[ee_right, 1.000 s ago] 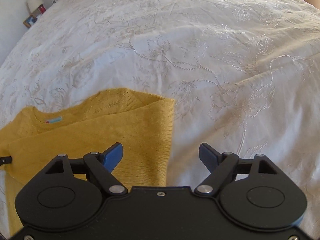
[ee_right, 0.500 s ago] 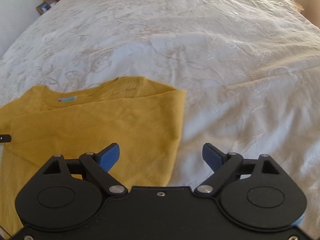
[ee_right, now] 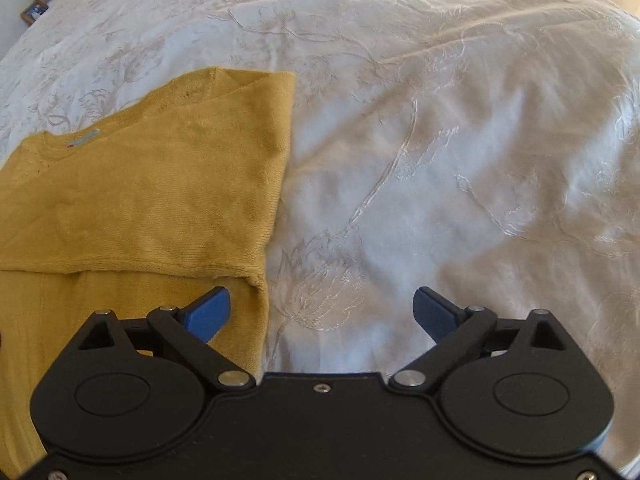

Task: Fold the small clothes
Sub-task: 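Release the sleeve with the left gripper and smooth it flat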

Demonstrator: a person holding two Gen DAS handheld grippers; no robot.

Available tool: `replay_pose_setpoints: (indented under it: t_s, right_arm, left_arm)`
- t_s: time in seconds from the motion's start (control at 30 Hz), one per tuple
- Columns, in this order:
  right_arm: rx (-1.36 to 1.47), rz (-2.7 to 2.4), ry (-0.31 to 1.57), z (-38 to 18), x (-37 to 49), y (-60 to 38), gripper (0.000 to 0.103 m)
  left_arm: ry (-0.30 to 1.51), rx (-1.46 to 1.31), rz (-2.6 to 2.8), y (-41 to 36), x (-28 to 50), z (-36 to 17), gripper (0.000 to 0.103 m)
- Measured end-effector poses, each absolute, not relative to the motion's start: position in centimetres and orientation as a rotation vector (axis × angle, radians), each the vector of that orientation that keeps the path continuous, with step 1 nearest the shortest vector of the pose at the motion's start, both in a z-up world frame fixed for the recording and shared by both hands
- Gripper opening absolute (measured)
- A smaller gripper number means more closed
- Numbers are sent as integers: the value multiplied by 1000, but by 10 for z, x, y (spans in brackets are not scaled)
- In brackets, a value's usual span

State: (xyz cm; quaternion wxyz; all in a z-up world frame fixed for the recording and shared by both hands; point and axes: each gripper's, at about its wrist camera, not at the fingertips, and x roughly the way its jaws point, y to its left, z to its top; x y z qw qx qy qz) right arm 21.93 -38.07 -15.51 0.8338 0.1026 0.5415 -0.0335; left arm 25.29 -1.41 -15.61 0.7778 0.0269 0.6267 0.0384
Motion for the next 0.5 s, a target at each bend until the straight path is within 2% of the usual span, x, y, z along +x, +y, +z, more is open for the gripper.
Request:
replay_pose_setpoints:
  t_s: [0.07,0.1,0.3,0.5]
  right_arm:
    - [209,-24,1128,-145,213,-372,99]
    - [195,7,1116,-138,209,-364,99]
    - [131,209,1116,-126,196,-314,102]
    - [50,351,1217,-153,193,-264,102]
  left_arm:
    - [1370,53,83,-13,252,-164,98]
    - [1374,48,85,-12,251,-167,103]
    - [1390,13,95,-3,254,-178,103]
    - [1404,1,103,-3,258,-181,103]
